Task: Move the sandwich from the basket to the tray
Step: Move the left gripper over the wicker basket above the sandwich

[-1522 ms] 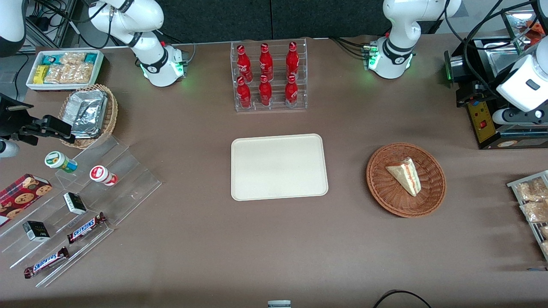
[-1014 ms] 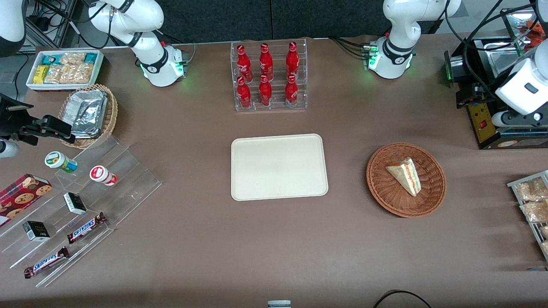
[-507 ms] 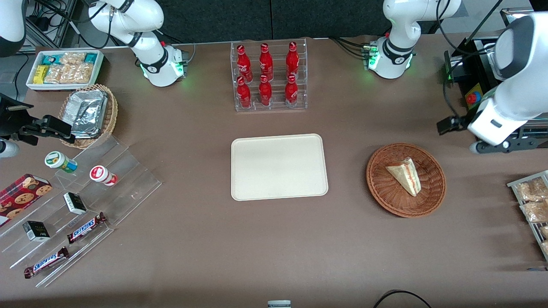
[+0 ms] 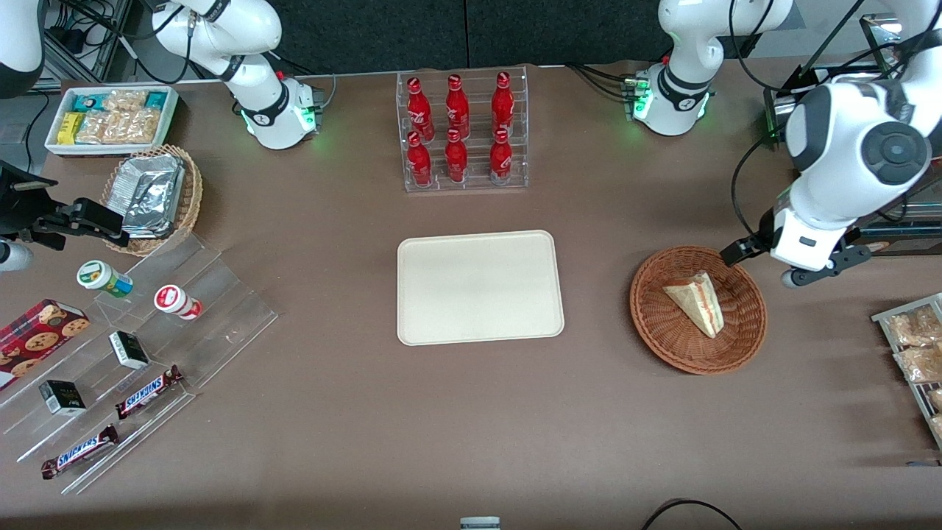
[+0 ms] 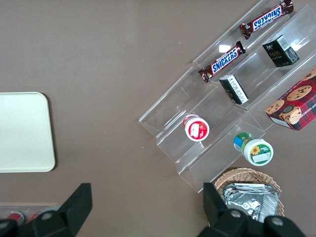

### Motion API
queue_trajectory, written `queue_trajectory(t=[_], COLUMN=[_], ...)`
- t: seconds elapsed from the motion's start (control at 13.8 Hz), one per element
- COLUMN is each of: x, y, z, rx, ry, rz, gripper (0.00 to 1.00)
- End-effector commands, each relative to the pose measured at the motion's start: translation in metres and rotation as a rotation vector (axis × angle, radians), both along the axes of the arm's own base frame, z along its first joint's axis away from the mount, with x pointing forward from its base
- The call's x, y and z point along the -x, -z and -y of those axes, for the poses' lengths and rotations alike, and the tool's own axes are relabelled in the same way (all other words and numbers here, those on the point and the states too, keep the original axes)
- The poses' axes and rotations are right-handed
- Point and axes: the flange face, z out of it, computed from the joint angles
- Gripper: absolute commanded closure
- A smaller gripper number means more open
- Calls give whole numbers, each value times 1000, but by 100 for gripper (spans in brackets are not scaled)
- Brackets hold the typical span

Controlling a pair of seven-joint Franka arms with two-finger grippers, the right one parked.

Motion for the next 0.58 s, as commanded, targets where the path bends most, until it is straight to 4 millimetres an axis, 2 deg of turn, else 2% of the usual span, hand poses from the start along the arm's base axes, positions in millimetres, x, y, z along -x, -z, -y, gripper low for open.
queue_trajectory(t=[0.0, 0.22, 0.51], x=[8, 6, 12], y=[15, 54, 76], z=[1, 20, 20], rx=[7, 33, 38], ry=[-93, -157, -158], rz=[47, 84, 93], gripper=[0, 0, 0])
